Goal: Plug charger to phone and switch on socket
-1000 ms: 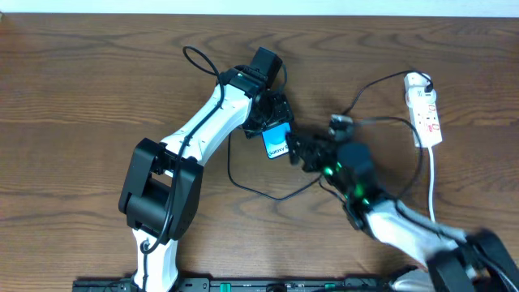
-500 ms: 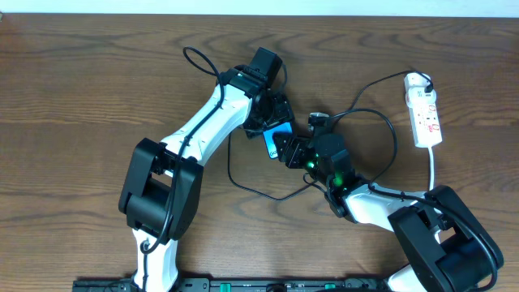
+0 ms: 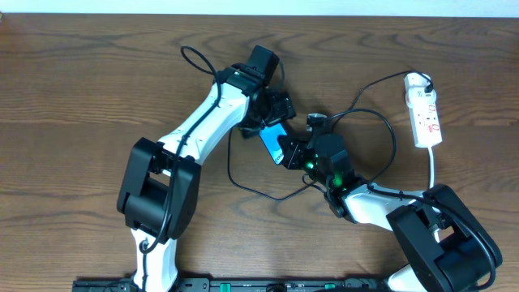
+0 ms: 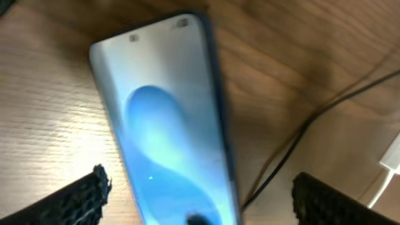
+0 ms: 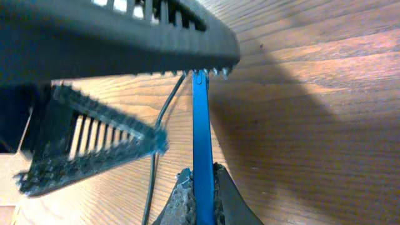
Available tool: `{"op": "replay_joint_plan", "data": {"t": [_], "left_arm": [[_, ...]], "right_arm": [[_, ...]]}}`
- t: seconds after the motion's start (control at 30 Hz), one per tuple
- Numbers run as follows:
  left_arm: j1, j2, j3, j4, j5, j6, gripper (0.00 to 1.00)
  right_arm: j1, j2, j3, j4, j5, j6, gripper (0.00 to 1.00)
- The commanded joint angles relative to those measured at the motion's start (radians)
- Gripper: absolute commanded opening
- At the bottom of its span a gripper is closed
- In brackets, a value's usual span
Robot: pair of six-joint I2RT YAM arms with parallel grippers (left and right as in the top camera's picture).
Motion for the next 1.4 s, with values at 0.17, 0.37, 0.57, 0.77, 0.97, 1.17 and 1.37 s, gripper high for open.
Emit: {"op": "replay_joint_plan", "data": {"t": [0.17, 0.37, 0.57, 0.77, 0.97, 1.17, 1.37], "left_arm": [[0.134, -0.126, 0.017, -0.072, 0.007, 0.227, 0.97], [0.201, -0.291, -0.044, -0.104, -0.039, 0.376, 0.97], [0.205, -0.498, -0.327, 0.052, -0.094, 0.423, 0.97], [0.204, -0.682, -0.697, 0.473, 0.066, 0.402, 0.97], [0.204, -0.694, -0.929, 0.922, 0.15, 0.248, 0.98], [0.204, -0.586, -1.004, 1.214, 0.224, 0.152, 0.98], [0.204, -0.379, -1.004, 1.474, 0.34, 0.027, 0.98]], "right_arm": [[-0.064, -0.012, 0.022, 0.03, -0.059, 0.007, 0.01], [-0.182, -0.048, 0.022, 0.038, -0.19, 0.126, 0.01], [-0.265, -0.052, 0.022, 0.085, -0.333, 0.225, 0.01], [-0.282, -0.052, 0.021, 0.105, -0.373, 0.298, 0.01], [-0.282, -0.052, 0.021, 0.105, -0.371, 0.33, 0.01], [-0.282, -0.052, 0.021, 0.116, -0.348, 0.33, 0.01], [-0.282, -0.052, 0.021, 0.181, -0.321, 0.33, 0.01]]}}
